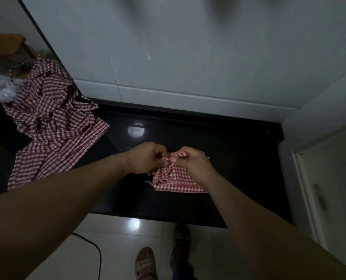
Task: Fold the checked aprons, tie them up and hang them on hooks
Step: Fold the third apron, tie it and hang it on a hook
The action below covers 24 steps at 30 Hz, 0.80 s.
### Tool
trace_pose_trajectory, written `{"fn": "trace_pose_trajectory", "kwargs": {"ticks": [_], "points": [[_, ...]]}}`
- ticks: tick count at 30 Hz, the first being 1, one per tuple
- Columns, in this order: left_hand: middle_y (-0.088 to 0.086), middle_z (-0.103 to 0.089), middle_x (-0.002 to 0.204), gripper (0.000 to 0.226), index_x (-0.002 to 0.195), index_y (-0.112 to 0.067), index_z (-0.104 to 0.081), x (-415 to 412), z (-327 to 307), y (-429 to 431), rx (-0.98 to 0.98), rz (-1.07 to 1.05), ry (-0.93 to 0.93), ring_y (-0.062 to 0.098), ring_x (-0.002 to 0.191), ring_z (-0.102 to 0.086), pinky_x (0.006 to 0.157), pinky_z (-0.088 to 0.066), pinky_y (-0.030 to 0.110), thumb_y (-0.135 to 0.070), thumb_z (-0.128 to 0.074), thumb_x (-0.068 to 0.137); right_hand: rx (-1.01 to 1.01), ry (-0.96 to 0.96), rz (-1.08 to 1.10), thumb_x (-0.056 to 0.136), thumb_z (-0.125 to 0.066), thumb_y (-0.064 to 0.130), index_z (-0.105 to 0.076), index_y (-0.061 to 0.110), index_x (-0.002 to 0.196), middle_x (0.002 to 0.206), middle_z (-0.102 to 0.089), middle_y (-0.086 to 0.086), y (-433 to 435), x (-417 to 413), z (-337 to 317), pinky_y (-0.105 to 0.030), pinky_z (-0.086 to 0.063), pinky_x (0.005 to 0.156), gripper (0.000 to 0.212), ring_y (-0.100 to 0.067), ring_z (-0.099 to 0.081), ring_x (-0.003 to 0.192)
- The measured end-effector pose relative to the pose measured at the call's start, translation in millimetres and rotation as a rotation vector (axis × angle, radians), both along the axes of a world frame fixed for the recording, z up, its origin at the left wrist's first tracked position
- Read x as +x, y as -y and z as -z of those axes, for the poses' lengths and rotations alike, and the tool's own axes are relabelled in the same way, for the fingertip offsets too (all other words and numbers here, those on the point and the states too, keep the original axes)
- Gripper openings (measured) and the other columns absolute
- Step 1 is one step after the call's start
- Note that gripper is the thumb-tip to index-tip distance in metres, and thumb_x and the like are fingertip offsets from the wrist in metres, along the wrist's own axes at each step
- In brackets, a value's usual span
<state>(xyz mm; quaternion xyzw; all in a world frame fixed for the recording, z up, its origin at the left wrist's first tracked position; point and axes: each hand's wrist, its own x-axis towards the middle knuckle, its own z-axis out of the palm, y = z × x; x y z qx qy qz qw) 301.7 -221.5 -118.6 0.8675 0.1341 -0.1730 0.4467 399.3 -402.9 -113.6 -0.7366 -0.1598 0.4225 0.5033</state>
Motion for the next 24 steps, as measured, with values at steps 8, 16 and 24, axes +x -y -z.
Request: {"fn": "trace_pose_trajectory", "kwargs": {"ticks": [8, 16, 24], "points": [[-0.005, -0.062, 0.091, 0.021, 0.092, -0.028, -0.055, 13, -37, -14, 0.534, 0.415, -0.072, 0.014, 0.082, -0.056, 0.073, -0.042, 0.033, -0.047, -0.059, 0.101, -0.074, 0.086, -0.010, 0.092, -0.076, 0.021, -0.077, 0.021, 0.095, 0.097, -0.078, 0.002, -1, -6, -1, -0.043, -0.056, 0.098, 0.003, -0.017, -0.072, 0.099], [-0.005, -0.071, 0.071, 0.037, 0.070, -0.021, -0.073, -10, -33, 8, -0.560, -0.555, 0.062, 0.009, 0.068, -0.064, 0.068, -0.052, 0.033, -0.039, -0.064, 0.101, -0.084, 0.054, 0.047, 0.094, -0.073, 0.026, -0.075, 0.019, 0.095, 0.096, -0.079, 0.003, -4, -12, -3, -0.048, -0.055, 0.098, 0.007, -0.017, -0.074, 0.096], [-0.004, -0.052, 0.059, 0.044, 0.068, -0.018, -0.050, -2, 10, 35, -0.222, -0.551, 0.203, 0.004, 0.051, -0.047, 0.057, -0.041, 0.025, -0.040, -0.057, 0.105, -0.347, 0.533, -0.007, 0.093, -0.069, 0.036, -0.073, 0.023, 0.105, 0.109, -0.066, 0.002, 7, -13, 16, -0.045, -0.050, 0.098, 0.018, -0.020, -0.063, 0.104]]}}
